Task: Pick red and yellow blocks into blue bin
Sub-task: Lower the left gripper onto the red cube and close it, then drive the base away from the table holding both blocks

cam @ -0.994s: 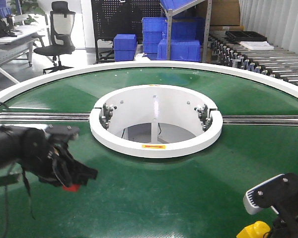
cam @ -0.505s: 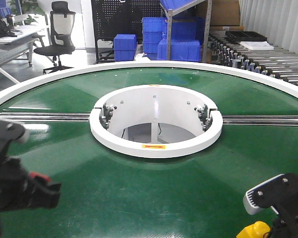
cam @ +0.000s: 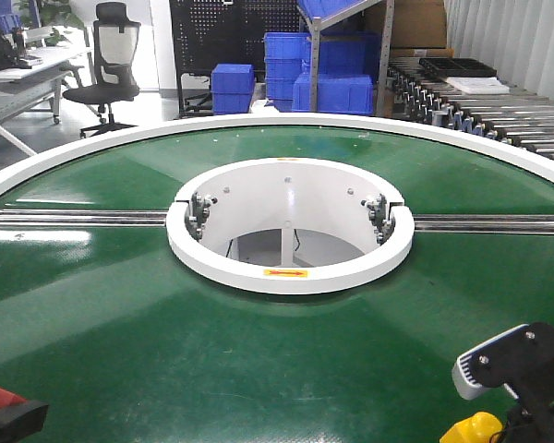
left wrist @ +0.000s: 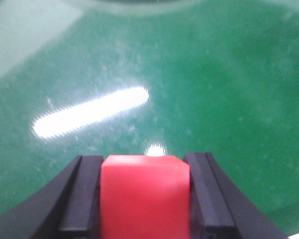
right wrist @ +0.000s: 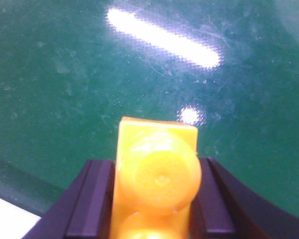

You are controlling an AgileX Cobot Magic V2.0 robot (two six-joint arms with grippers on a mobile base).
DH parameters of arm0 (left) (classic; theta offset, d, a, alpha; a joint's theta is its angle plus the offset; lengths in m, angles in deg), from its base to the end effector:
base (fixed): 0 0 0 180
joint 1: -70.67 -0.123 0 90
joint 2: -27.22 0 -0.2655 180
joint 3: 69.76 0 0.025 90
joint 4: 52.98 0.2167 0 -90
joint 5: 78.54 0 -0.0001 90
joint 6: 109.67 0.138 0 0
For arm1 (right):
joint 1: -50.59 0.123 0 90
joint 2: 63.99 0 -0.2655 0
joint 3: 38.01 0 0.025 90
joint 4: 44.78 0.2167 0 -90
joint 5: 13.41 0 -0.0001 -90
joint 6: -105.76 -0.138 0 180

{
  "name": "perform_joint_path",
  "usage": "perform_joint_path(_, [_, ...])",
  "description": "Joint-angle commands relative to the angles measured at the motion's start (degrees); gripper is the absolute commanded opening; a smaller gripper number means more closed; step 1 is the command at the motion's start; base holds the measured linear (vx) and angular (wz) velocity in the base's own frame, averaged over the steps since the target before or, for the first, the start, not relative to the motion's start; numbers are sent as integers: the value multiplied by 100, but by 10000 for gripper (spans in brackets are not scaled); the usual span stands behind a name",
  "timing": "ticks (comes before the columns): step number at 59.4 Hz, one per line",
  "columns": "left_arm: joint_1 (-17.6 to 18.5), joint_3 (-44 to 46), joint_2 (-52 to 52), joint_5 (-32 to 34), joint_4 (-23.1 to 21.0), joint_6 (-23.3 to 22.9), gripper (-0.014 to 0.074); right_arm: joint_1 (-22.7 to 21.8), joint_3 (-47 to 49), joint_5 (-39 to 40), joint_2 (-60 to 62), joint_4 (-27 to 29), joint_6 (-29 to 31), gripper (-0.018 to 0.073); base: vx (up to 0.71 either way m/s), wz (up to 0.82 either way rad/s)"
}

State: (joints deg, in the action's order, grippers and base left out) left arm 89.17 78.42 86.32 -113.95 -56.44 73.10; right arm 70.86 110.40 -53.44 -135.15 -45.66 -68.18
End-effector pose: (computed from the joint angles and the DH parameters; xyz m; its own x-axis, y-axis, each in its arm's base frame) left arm 0.1804 -0.0655 0.2906 -0.5615 0.1869 -0.8061 0.3433 0.9390 -0.0214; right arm 0.2017 0.0730 0.2409 -0.7019 -0.3842 -0.5998 -0.4261 0.9013 -0.0787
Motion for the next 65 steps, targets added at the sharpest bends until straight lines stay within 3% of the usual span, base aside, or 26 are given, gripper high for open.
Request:
perform_joint_path(1, [30, 134, -69, 358, -30, -22, 239, -20, 159, 288, 129, -18, 21, 314, 0, 0])
perform_joint_path(65, [30, 134, -31, 358, -30, -22, 239, -20, 159, 289, 129, -18, 16, 314, 0, 0])
